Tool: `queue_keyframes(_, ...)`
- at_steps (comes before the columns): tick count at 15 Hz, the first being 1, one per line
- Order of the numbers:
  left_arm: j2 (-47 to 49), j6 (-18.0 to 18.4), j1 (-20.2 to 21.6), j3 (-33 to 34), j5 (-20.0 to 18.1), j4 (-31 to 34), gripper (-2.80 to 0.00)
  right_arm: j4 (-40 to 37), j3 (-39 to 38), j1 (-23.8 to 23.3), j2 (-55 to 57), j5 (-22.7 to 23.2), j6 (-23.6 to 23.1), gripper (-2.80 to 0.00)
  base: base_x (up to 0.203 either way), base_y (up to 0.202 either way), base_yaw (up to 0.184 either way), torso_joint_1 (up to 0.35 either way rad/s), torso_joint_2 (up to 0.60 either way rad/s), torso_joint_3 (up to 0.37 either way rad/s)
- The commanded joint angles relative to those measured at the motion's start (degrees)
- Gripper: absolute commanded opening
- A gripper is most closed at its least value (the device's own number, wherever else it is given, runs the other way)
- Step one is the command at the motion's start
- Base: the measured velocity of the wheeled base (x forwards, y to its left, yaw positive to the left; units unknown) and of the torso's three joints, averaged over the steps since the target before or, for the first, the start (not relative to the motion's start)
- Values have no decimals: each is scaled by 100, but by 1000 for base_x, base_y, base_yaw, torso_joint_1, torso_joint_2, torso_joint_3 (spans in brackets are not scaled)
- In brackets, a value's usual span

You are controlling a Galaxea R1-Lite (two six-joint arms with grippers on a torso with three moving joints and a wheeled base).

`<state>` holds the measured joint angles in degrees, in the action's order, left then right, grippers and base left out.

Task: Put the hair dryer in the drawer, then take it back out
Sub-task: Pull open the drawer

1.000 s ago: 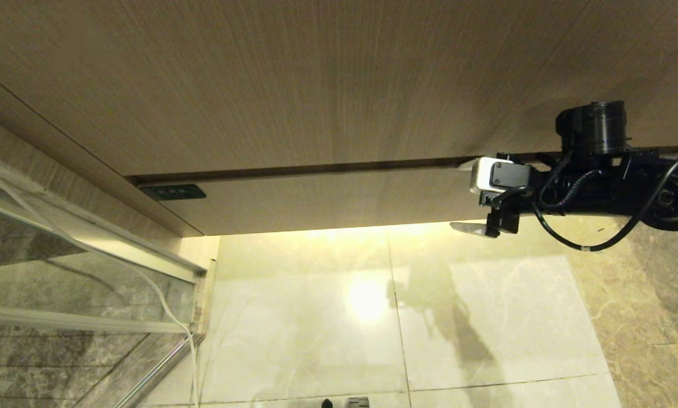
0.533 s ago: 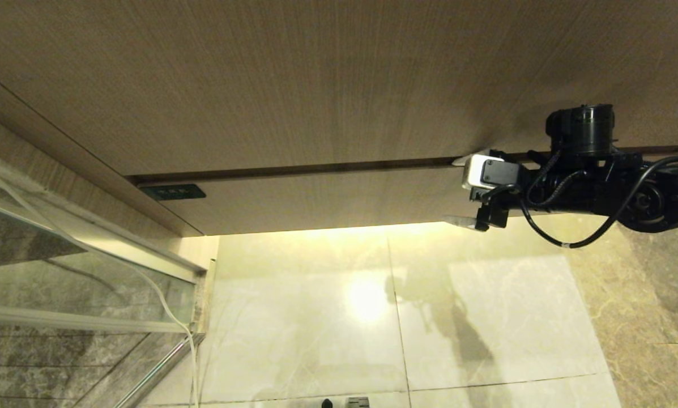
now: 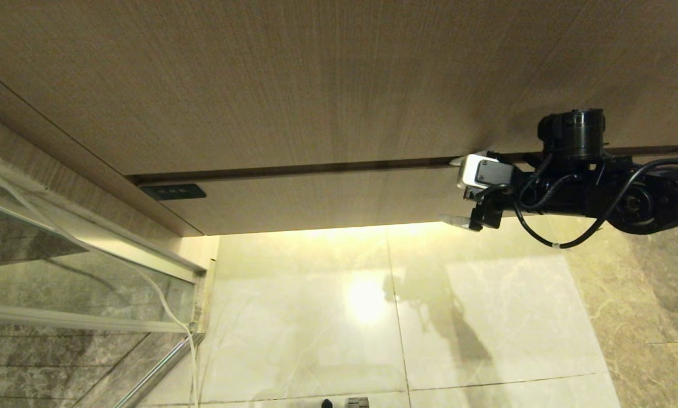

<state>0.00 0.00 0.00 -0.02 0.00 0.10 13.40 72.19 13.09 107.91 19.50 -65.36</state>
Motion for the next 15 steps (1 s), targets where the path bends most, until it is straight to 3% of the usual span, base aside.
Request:
queue_keyframes(1,0,0,0,2,0,-1,-280,-267,-12,0,51,-28,9,0,0,0,0,0,0,0)
queue_keyframes(5,0,0,0,2,0,-1,-280,-662,22,0,46,-610,120,0,0,0,0,0,0,0)
queue_keyframes(11,0,0,0,2,0,-1,-280,-611,51,0,-62,-606,278,0,0,0,0,0,0,0)
queue_keyframes(15,0,0,0,2,0,-1,-280,-574,-386,7,-527,-509,244,0,0,0,0,0,0,0)
